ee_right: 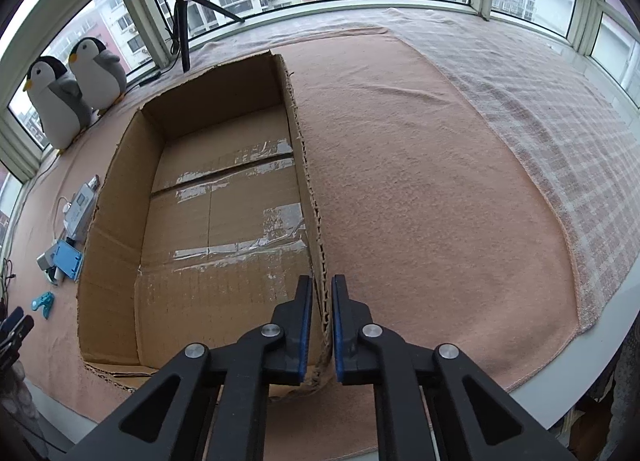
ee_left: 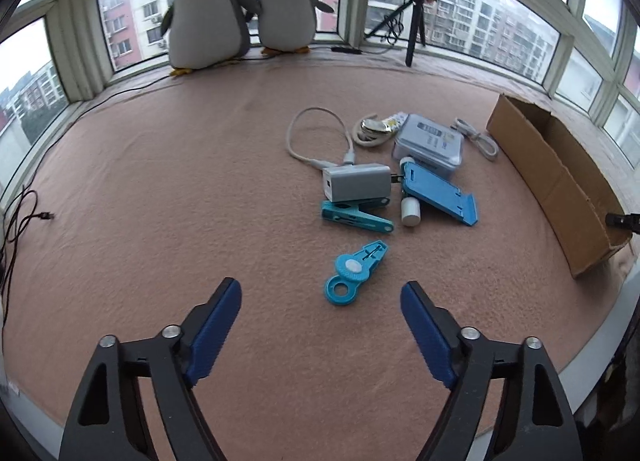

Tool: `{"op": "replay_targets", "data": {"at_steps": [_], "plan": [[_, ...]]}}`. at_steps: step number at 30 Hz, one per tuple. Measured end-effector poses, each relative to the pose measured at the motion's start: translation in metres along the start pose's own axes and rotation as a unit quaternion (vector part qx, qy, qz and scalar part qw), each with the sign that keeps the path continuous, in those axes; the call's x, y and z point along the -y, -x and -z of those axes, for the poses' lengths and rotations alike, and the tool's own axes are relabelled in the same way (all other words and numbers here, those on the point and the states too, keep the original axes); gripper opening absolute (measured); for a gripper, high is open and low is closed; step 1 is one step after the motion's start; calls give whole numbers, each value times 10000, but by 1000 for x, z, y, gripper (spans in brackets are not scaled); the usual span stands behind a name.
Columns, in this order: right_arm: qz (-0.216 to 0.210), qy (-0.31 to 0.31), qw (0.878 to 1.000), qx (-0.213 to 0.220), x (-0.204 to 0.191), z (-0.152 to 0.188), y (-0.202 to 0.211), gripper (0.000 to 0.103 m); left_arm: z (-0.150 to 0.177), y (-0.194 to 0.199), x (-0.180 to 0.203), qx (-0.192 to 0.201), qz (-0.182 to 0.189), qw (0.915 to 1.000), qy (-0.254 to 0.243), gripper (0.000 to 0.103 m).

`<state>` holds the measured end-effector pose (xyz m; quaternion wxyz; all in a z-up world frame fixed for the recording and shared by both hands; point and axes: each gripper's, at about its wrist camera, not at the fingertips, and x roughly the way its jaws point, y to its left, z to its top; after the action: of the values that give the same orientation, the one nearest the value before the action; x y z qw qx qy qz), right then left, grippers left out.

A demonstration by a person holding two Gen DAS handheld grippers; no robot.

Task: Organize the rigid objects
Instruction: 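Reach the left tool to the blue round clip and grasp it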

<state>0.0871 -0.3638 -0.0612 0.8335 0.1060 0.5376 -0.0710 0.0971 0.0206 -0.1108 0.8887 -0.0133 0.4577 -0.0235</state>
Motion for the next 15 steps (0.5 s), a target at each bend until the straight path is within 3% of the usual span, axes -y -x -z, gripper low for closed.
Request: {"op": "replay_targets", "data": {"at_steps": [7,15], "plan": [[7,24,10000,-44,-1,-1,-1,7,-10,-28,-1,-322,239,9989,-235,74],[31,30,10000,-71,-1,-2,-2,7,-15,-44,6,-437,527,9969,-399,56]]}}
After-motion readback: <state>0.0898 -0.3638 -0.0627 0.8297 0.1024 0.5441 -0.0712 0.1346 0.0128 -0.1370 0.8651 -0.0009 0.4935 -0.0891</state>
